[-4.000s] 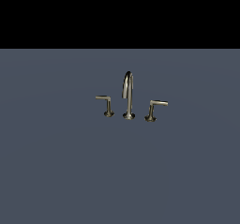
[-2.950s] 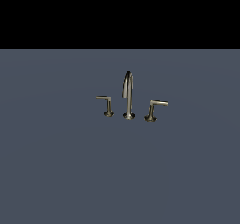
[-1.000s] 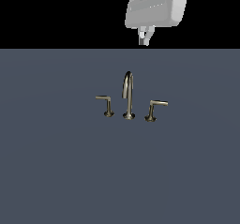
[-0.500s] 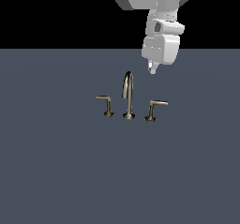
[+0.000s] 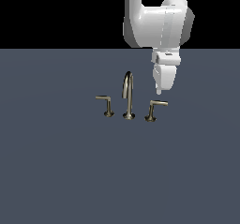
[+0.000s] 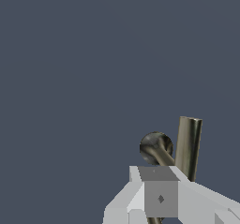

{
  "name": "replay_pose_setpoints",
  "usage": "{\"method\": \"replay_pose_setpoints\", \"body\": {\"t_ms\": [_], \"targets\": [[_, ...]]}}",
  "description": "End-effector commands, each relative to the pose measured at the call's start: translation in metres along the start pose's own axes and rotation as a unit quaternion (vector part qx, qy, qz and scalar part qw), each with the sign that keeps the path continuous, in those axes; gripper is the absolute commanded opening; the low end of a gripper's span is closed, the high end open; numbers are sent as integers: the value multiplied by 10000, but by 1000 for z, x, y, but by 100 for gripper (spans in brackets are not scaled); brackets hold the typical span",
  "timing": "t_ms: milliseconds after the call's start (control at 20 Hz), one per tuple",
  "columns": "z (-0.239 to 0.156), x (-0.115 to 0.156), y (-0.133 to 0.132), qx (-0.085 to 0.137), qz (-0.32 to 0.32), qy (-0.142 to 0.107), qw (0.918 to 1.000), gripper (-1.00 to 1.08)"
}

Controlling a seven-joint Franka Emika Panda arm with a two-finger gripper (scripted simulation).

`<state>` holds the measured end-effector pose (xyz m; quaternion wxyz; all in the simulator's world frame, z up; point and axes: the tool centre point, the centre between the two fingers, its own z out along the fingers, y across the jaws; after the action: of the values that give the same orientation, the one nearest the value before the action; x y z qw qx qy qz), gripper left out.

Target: Turn on the faucet by rotating a designated handle.

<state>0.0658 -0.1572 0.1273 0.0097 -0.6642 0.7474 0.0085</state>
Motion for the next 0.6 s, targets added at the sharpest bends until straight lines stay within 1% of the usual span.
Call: {"method": "replay_pose_setpoints", "body": {"t_ms": [0, 250, 550], "targets": [[14, 7, -3, 6, 227, 52, 9997, -100], [32, 16, -5, 7, 488, 113, 9987, -100], [36, 18, -5, 7, 551, 128, 9984, -100]]}}
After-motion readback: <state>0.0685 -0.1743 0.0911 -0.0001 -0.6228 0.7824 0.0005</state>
